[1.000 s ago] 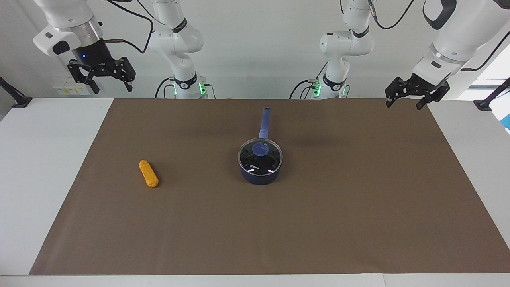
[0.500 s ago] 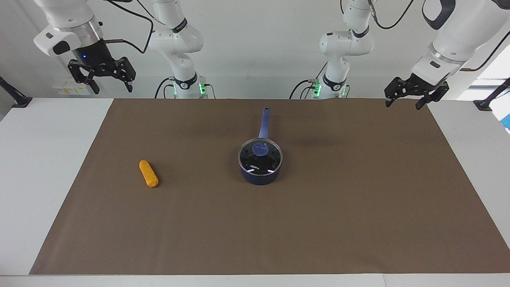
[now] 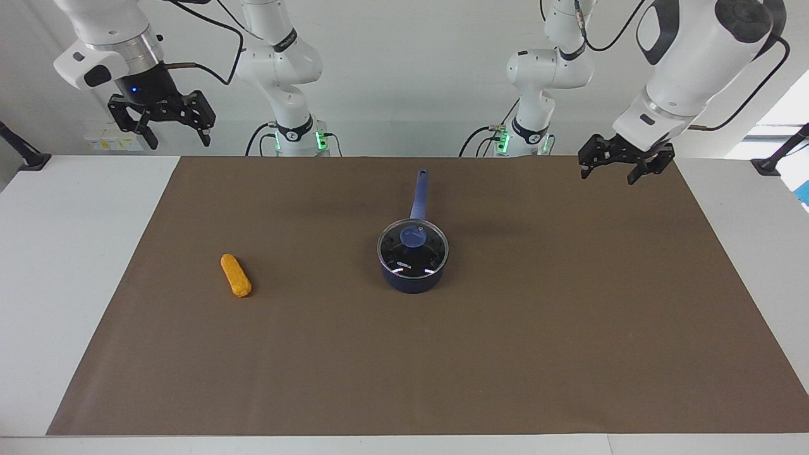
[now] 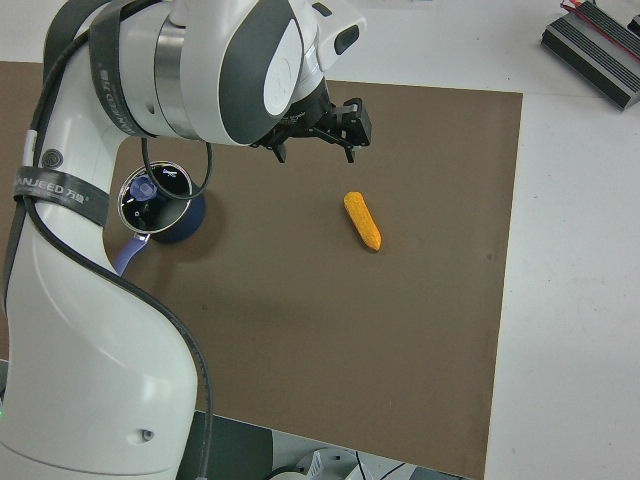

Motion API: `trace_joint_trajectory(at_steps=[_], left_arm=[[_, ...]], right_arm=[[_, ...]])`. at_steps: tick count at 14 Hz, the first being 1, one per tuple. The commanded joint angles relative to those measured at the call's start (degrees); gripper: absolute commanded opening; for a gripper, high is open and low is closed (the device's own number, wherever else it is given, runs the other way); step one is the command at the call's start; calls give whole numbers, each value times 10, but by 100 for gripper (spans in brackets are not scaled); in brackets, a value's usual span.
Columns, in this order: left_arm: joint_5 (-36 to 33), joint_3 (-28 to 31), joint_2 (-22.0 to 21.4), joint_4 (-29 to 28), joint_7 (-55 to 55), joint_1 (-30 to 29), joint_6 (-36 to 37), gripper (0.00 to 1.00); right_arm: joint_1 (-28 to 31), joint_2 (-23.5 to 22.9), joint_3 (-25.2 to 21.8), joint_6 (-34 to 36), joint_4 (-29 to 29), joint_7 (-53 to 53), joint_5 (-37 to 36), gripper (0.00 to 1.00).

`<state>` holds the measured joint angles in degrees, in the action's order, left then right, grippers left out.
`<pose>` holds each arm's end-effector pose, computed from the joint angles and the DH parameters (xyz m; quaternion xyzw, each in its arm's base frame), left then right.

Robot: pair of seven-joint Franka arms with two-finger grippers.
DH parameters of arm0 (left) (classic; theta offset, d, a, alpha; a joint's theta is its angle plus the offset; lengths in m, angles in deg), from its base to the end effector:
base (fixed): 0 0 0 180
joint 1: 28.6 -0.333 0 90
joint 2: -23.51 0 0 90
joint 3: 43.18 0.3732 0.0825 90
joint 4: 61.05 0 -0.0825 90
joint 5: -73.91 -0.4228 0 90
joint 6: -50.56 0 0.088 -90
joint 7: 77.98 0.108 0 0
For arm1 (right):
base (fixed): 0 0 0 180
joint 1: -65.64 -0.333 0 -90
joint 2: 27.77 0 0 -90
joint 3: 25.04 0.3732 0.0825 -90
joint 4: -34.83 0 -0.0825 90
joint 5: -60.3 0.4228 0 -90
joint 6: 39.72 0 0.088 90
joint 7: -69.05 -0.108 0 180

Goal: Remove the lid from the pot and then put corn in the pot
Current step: 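Reach the left gripper toward the blue knob of the glass lid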

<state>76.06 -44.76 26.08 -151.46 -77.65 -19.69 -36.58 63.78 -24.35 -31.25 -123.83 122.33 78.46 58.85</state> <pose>0.5915 -0.1134 0.6462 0.9941 -0.0941 -0.0524 0.0148 0.5583 -0.0479 0.7280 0.9990 0.0429 -0.0010 0.0093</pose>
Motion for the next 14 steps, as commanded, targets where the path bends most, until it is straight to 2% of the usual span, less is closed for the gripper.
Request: trace_joint_trajectory(at_steps=[1,8,11,14], left_arm=[[8,6,0,-25,-53,47,-37,100],[13,6,32,-45,-166,154,-111,100],[16,6,57,-42,-212,194,-135,100],[16,6,102,-36,-284,243,-188,100]], right_arm=[[3,17,3,-10,21,-9,-4,100],[1,23,4,-10,15,-7,0,100],[0,24,5,-32,66,-4,2,100],[4,11,4,-145,151,37,3,100]])
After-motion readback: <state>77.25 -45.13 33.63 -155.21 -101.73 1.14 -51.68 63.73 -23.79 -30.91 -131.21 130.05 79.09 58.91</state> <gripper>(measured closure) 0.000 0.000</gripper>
